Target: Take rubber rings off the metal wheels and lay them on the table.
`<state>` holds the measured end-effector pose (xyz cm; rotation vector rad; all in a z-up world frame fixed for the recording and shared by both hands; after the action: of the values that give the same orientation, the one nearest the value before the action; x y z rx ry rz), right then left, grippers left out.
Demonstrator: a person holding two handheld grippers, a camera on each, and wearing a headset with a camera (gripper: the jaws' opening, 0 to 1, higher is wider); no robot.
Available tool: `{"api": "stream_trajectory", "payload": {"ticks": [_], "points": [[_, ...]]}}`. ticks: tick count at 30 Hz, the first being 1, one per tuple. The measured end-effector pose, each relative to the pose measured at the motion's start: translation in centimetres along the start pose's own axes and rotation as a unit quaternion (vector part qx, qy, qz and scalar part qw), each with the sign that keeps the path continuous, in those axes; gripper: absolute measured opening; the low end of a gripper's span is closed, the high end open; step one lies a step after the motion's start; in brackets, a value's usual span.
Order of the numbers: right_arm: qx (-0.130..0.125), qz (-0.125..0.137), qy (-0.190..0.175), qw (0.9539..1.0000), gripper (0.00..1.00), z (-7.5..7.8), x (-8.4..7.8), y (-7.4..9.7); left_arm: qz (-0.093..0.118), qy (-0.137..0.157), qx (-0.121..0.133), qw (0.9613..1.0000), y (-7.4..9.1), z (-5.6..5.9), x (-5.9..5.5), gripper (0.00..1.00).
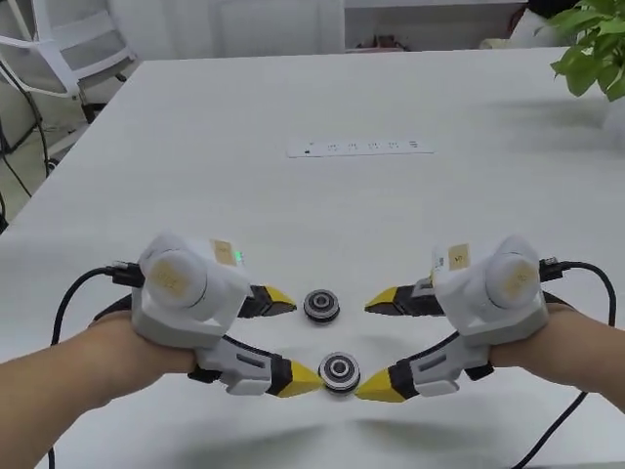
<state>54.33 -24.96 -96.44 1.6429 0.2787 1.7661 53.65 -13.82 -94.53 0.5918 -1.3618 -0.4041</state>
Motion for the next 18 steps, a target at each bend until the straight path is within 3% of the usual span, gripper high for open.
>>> {"api": "stream_trajectory", "payload": {"ticks": [18], "points": [[0.015,-0.007,-0.003,0.9999,0.49,-0.4,-0.3,-0.6,-0.007,0.010,-0.037,0.9993,-2.3,0.7,-0.1,0.41]]}}
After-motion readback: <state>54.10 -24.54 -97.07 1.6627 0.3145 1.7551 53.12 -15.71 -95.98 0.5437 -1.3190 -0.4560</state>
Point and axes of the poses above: the centre of the closed fingertips' face, and the gripper's own axes: y roughly backward along the fingers, z roughly to its right, x roughly out of its top, the point moved 5 cm from there along y, roughly backward along the fingers, and after that the axes turned 12 degrees about -x, right-handed, at the moved point
